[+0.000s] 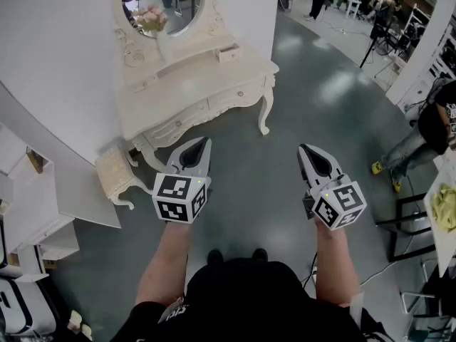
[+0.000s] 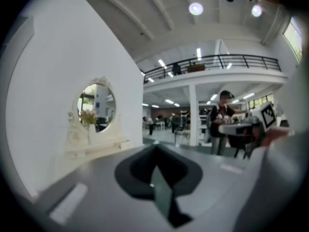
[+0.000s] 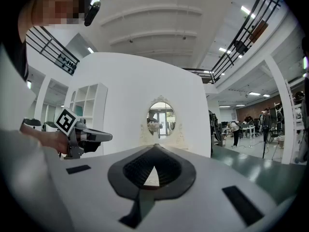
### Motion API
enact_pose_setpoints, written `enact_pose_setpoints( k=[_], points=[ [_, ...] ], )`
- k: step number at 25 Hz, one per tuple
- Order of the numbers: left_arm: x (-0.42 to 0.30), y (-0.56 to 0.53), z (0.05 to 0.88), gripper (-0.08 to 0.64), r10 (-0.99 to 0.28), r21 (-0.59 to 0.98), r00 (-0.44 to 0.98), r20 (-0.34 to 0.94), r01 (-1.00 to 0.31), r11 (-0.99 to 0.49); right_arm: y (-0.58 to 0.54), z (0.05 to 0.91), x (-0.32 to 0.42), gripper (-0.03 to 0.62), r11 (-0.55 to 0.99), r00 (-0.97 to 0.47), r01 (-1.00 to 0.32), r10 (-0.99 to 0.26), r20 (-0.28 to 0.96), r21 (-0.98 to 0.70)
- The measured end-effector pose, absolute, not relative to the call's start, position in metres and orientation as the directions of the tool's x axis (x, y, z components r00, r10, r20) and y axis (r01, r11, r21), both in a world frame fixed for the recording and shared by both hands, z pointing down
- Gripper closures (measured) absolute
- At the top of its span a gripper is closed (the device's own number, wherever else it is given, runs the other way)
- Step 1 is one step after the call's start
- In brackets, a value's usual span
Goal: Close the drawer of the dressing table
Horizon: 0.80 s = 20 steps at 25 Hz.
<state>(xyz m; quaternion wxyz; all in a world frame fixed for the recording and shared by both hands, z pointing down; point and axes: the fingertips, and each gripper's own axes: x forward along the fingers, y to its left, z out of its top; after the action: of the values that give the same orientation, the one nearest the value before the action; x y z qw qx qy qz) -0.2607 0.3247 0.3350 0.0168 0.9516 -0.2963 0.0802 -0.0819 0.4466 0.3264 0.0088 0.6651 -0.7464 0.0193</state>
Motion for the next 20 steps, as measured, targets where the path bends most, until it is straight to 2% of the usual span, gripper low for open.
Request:
enact_pose_setpoints(
  k=[9,20],
  points=[
    [-0.246,0.337,0.336,0.551,-0.573,-0.008,0.802,0.167,-0.58,-0.814,0.458,0.33,-0.065,0.6,0.118,-0.12,-0.992,-0.992,0.049,-0.037],
    [-0.198,0.373,0.353,0.551,-0.603,0.008,0.775,0.189,-0.615,-0.788,0.481,0.353,-0.028,0.598,0.21,-0.212,-0.977,-0.975,0.071,-0.043]
  ],
)
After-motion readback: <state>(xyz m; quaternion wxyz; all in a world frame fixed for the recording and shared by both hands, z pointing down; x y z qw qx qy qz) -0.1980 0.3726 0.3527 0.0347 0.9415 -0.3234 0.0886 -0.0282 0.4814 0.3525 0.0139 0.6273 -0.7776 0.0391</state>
